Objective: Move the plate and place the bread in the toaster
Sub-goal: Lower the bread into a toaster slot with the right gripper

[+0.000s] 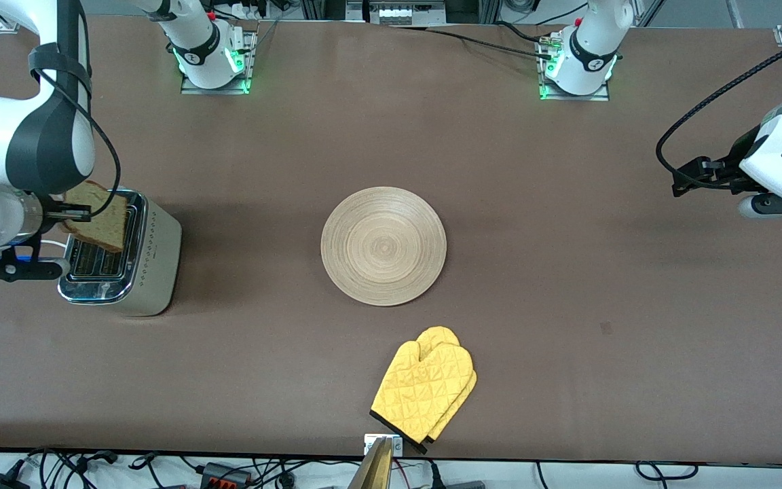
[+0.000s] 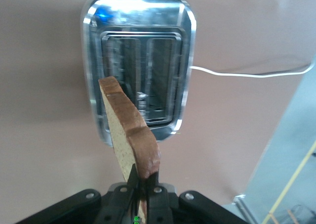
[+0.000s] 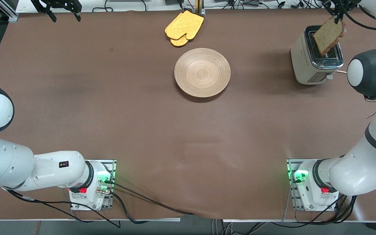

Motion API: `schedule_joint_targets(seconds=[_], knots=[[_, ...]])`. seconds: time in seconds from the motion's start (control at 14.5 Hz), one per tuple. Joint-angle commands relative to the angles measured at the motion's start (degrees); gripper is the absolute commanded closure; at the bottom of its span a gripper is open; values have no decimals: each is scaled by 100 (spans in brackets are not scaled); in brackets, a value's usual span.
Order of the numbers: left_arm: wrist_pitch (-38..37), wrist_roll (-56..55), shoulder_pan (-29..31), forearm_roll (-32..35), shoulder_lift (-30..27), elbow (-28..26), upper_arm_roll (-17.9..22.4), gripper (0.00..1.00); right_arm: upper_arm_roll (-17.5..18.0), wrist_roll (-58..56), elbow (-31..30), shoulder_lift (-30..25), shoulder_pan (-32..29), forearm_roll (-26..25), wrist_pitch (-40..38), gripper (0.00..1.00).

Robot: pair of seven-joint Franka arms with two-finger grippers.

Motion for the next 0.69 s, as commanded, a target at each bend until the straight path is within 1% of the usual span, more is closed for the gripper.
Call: schedule_joint_targets(seconds=[0.0,0.21,0.41,0.55,0.62], knots=[[87,9,53,-119,-114,-114,1,0,-31,-327,133,117,-131,-157,144,100],[87,-8,54,-119,-88,-105,27,0,-31,-204,54,223,-79,-148,170,100],[87,0,62,-136,-79,-105,36,0,13,155,45,258,-78,-87,302,100],[96,0,53,-136,-79,-79,36,0,22,156,37,302,-87,-61,521,100],[70,0,53,-136,-79,-53,36,0,22,165,-68,302,-87,-61,566,100]])
